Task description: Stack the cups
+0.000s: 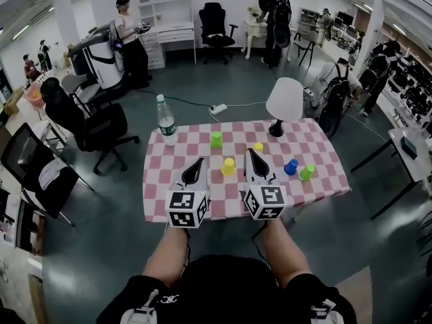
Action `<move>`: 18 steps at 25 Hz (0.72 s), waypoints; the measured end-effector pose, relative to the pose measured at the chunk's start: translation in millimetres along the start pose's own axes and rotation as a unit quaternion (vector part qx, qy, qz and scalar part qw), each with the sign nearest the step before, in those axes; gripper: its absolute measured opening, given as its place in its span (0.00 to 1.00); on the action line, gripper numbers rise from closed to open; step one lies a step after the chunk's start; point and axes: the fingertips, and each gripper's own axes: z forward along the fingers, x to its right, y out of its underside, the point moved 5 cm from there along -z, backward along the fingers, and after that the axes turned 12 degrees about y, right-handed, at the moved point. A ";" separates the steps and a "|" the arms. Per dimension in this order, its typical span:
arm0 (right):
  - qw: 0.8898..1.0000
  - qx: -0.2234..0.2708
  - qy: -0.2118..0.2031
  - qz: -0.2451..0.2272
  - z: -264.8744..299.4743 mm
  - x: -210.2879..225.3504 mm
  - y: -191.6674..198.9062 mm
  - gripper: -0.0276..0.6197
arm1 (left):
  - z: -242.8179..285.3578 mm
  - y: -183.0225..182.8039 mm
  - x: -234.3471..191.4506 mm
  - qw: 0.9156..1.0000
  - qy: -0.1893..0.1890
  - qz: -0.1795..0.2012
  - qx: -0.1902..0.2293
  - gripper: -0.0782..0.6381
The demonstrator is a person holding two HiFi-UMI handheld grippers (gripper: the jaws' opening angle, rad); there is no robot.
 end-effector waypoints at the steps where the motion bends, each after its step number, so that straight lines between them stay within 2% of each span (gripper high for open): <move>1: 1.000 -0.001 -0.003 0.000 5.5 -1.1 2.9 0.04 | 1.3 3.3 -5.0 1.000 -0.005 -0.003 -0.003 0.13; 8: 0.999 -0.014 -0.028 0.010 35.9 -6.8 25.5 0.04 | 6.6 22.6 -30.1 0.999 -0.042 -0.015 -0.025 0.13; 17: 0.996 -0.007 -0.083 0.016 79.2 0.4 43.2 0.04 | 25.9 24.7 -42.6 0.995 -0.100 -0.015 -0.022 0.13; 18: 0.995 -0.008 -0.096 0.018 85.2 0.8 46.9 0.10 | 30.0 24.5 -43.6 0.994 -0.106 -0.014 -0.022 0.13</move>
